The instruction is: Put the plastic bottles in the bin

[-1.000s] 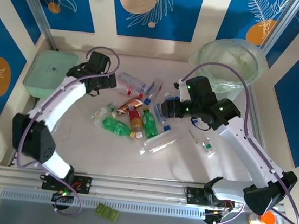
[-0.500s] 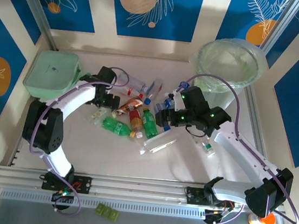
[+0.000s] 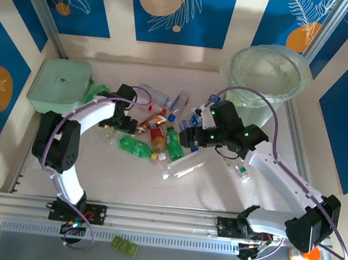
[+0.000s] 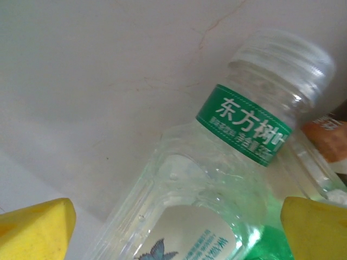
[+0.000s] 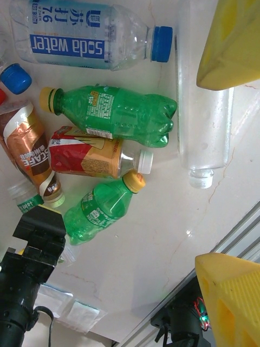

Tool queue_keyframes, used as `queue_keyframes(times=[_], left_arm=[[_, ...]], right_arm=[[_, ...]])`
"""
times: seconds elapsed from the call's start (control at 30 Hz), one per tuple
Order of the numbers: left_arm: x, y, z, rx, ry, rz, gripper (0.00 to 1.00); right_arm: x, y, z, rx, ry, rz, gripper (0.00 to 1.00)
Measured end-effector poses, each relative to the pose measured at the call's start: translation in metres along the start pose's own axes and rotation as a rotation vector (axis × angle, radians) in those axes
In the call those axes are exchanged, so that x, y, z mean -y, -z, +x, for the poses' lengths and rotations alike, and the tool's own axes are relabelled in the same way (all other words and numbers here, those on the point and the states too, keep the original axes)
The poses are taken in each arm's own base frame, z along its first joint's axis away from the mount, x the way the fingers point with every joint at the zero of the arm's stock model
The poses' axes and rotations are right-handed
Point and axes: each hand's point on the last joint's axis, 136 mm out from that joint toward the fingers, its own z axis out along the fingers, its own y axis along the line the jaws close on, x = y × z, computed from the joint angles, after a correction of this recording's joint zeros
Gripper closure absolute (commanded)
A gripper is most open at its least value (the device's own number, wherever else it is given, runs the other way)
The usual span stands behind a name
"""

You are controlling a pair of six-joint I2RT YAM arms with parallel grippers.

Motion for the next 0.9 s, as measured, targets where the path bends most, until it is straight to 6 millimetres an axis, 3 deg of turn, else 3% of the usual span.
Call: queue_keyframes(times=[0.17, 0.43, 0.7, 0.9], left_arm=[[-0.007, -0.005, 0.0, -0.01, 0.03, -0.019, 0.09], [-0.023, -0.013, 0.0, -0.013, 0.125, -0.021, 0.31], [-0.024, -0.015, -0.001, -0.008, 0.15, -0.008, 0.32], [-0.019, -0.024, 0.0, -0.014, 0.179, 0.02, 0.25]], right_arm=[[-0.001, 0.0, 0.0, 0.001, 0.0, -0.007, 0.21], [-0.001, 0.0, -0.002, 0.006, 0.002, -0.008, 0.21], [0.002, -0.004, 0.004, -0.008, -0.004, -0.003, 0.21], [0.002, -0.004, 0.004, -0.007, -0.011, -0.003, 0.21]])
